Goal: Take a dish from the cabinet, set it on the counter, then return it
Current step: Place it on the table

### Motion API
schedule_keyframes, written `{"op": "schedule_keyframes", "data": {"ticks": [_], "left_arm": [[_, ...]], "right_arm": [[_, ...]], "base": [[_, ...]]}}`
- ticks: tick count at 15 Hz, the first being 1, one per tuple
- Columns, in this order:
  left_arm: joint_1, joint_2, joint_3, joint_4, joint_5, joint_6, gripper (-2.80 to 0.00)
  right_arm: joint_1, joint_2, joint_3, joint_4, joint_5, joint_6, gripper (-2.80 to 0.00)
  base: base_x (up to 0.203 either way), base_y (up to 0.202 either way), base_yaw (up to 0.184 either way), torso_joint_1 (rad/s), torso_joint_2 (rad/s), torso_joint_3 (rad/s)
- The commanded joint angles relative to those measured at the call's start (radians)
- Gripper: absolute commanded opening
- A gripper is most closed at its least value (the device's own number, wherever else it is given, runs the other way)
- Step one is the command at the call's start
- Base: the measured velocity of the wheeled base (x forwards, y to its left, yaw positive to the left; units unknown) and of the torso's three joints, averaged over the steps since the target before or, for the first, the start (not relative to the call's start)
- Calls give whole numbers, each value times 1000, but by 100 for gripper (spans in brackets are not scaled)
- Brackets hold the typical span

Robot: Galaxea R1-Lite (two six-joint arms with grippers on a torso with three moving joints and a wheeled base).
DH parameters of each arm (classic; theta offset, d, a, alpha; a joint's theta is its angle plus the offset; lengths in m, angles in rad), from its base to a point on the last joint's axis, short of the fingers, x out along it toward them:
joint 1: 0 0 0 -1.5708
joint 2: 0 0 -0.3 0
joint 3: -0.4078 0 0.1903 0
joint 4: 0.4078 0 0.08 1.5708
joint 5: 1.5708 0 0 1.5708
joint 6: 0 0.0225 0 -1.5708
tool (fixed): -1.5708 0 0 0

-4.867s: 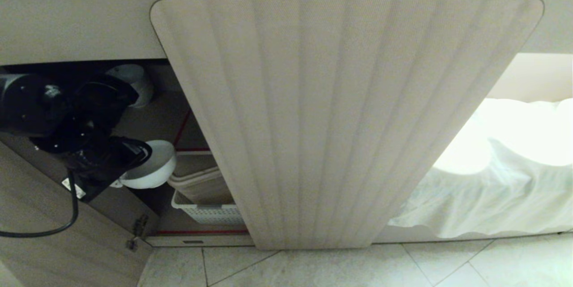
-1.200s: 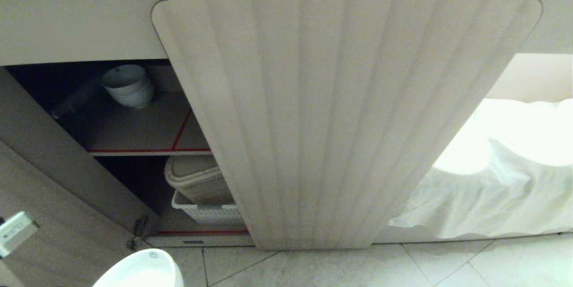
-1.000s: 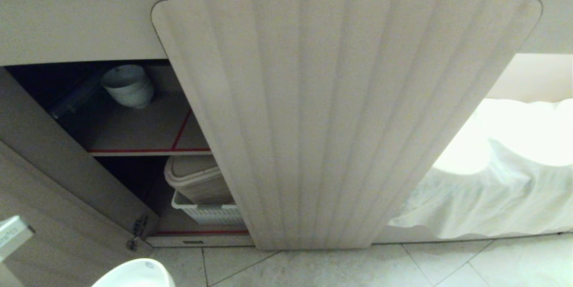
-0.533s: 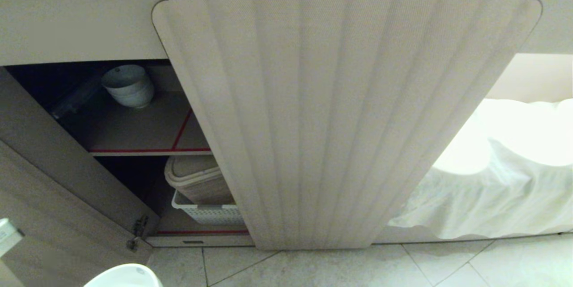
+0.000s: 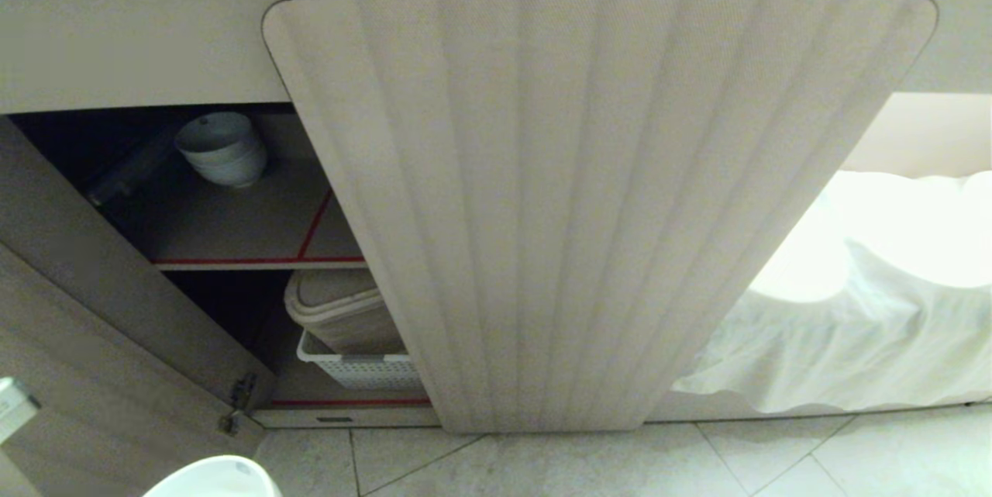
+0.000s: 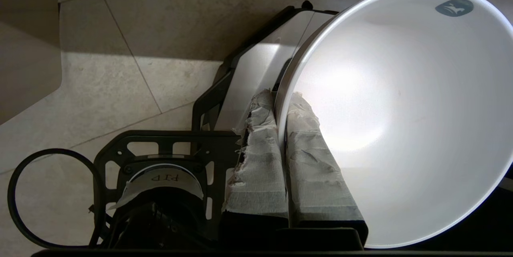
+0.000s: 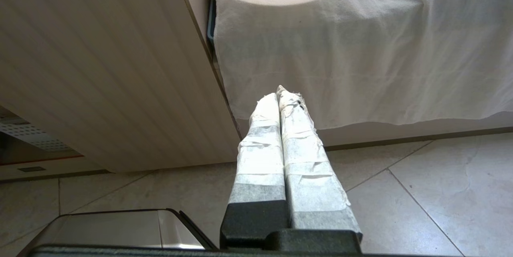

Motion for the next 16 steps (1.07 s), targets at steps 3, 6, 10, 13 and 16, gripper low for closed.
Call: {"op": "schedule_keyframes", "data": {"ticks": [3,6,10,13,16], "left_arm": [[0,9,0,0,0,-5,-280],[-1,17,-1,0,0,-5,-280],[0,17,-5,0,0,-5,-280],[0,17,-3,0,0,-6,-280],[0,17,-6,0,0,-6,-280]], "right_arm": [[0,0,0,0,0,1,-280],[0,0,0,0,0,1,-280],[0,0,0,0,0,1,-280],[0,0,0,0,0,-1,-280],[0,0,0,0,0,-1,-280]], "base": [[0,0,0,0,0,0],[0,0,0,0,0,0],[0,0,0,0,0,0],[0,0,0,0,0,0],[0,0,0,0,0,0]]}}
